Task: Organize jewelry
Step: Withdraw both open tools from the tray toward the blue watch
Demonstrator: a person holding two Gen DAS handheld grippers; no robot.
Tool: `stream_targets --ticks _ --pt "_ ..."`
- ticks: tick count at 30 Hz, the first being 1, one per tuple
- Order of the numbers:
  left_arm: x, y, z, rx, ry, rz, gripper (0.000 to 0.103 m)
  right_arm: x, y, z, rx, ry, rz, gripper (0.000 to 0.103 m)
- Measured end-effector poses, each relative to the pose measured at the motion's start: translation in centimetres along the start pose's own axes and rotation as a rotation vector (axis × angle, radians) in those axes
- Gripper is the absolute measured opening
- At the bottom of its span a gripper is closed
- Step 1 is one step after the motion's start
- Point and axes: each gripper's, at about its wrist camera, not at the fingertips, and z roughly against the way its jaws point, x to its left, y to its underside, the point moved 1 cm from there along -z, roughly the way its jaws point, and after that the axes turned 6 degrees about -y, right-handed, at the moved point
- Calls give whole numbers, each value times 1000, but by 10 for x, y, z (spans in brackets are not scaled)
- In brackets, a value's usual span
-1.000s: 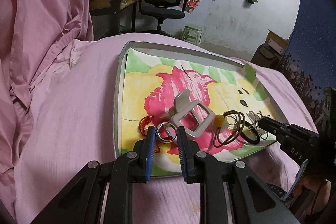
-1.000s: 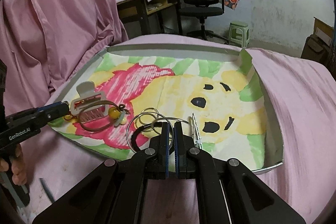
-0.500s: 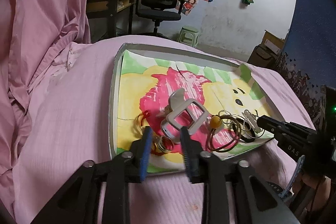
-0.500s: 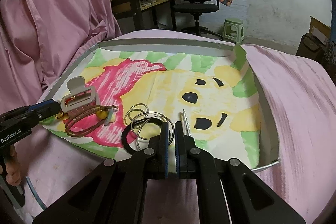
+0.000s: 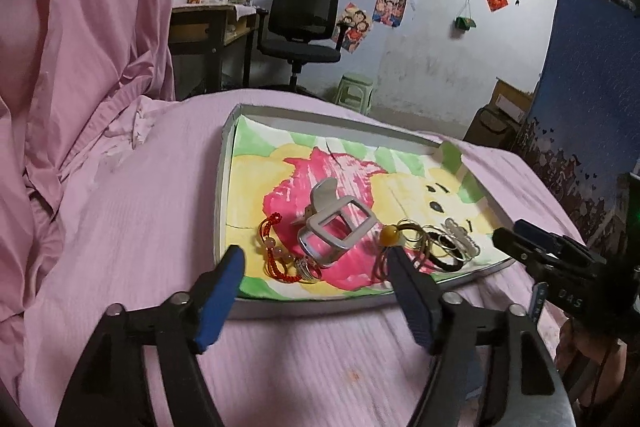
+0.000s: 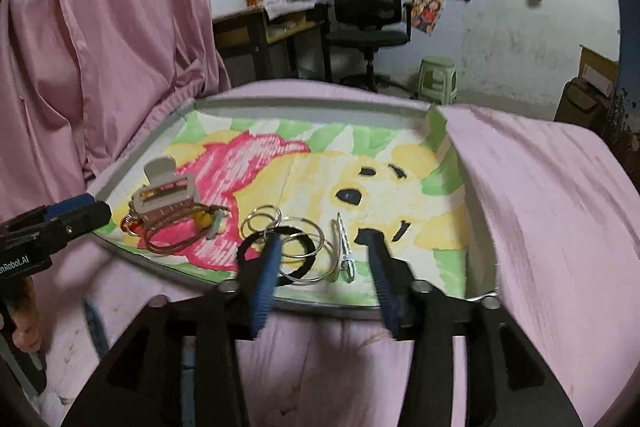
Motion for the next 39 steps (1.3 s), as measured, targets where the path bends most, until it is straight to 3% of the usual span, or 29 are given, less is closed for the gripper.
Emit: stream_targets --ticks 12,17,29,39 --pt "-8 19 41 -101 13 -2 99 3 14 64 -190 -10 -8 91" --pt "-14 29 61 -149 7 -36 101 9 23 86 -240 -6 19 101" --pt "-30 49 98 -207 9 -87 102 18 41 124 -297 -2 45 102" --pt "-34 65 95 -114 23 -99 102 16 64 132 -241 10 79 102"
